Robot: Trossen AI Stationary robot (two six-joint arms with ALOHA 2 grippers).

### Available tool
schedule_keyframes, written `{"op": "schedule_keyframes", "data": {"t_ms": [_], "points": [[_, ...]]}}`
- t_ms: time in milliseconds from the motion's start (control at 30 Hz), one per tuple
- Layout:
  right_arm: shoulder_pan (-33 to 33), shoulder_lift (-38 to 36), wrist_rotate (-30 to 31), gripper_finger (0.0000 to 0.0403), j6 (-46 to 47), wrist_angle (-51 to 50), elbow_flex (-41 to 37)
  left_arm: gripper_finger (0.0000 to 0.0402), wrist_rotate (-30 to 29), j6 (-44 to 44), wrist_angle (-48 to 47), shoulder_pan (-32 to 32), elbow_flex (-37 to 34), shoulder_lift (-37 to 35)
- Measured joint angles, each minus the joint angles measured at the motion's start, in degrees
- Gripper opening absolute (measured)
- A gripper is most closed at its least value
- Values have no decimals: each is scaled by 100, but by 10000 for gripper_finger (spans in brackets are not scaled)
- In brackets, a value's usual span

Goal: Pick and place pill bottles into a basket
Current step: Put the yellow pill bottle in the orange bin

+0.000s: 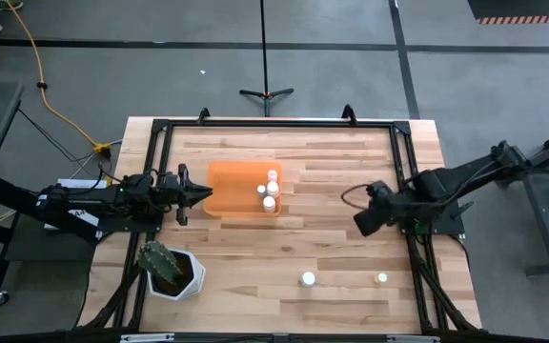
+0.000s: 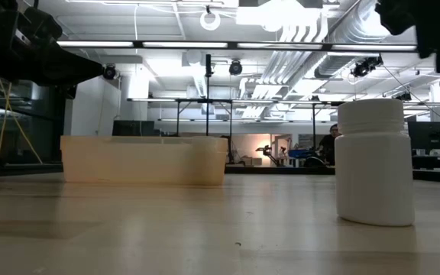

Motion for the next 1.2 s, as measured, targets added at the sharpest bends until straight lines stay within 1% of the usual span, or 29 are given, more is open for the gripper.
{"op": "schedule_keyframes", "data": {"t_ms": [67,133,300,333,400,500,567,633,733,833,1000,1100,1200], "points": [[243,151,-25,168,284,18,0,79,2,0,-1,0,-1,0],[468,324,-197,164,572,45,0,79,2,0,0,2,-2,0],[902,731,-1308,157,1214,-18,0,79,2,-1,0,0,0,0],[1001,802,-1428,157,1320,-4,0,79,2,-1,0,0,0,0],[1224,945,-1475,157,1637,115,0,79,2,-28,0,0,0,0],[1522,1203,-1323,158,2123,619,0,79,2,-44,0,0,-2,0],[1660,1451,-1217,158,2259,885,0,79,4,-44,0,2,-1,0],[1735,1764,-1360,156,2309,975,0,79,4,-44,-2,1,-1,0],[1818,2153,-1321,151,2154,661,151,79,4,-46,0,0,0,0],[1803,2255,-1274,149,1934,99,550,79,4,-45,0,0,0,0],[1812,2248,-436,151,1586,-1072,1520,79,4,-46,0,0,0,0],[1852,2248,-53,154,1303,-1278,1837,79,-94,-20,29,0,-2,-2],[1854,2248,35,172,1054,-1305,1914,79,-361,-15,68,0,0,-4]]}}
